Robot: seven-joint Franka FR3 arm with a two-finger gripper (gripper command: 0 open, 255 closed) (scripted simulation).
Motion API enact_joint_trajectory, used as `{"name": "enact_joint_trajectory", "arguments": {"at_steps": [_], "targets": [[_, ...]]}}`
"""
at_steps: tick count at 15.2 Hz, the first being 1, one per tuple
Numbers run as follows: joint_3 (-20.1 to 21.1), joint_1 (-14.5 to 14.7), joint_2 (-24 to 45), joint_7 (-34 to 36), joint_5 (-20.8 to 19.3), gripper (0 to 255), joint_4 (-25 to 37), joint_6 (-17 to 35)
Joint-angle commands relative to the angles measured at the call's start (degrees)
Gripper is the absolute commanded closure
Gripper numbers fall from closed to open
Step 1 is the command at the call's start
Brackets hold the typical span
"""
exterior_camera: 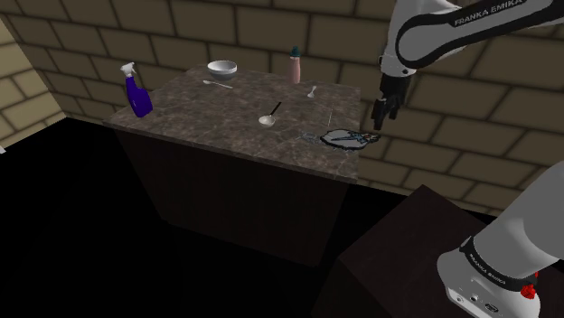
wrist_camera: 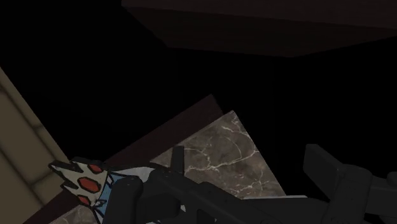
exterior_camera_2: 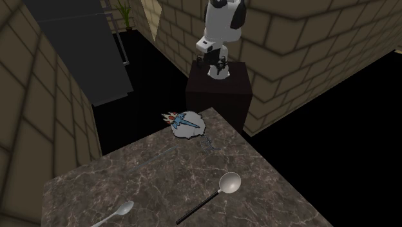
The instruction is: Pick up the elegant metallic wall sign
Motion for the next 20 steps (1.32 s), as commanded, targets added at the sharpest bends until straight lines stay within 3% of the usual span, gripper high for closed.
{"name": "enact_joint_trajectory", "arguments": {"at_steps": [1,10,20], "targets": [[-0.81,0.19,4.60,-2.00,0.54,0,1.62,3.69],[-1.66,0.50,24.60,-11.04,5.94,0,12.89,14.61],[1.57,-1.81,46.35,-19.60,11.68,0,32.37,18.96]]}}
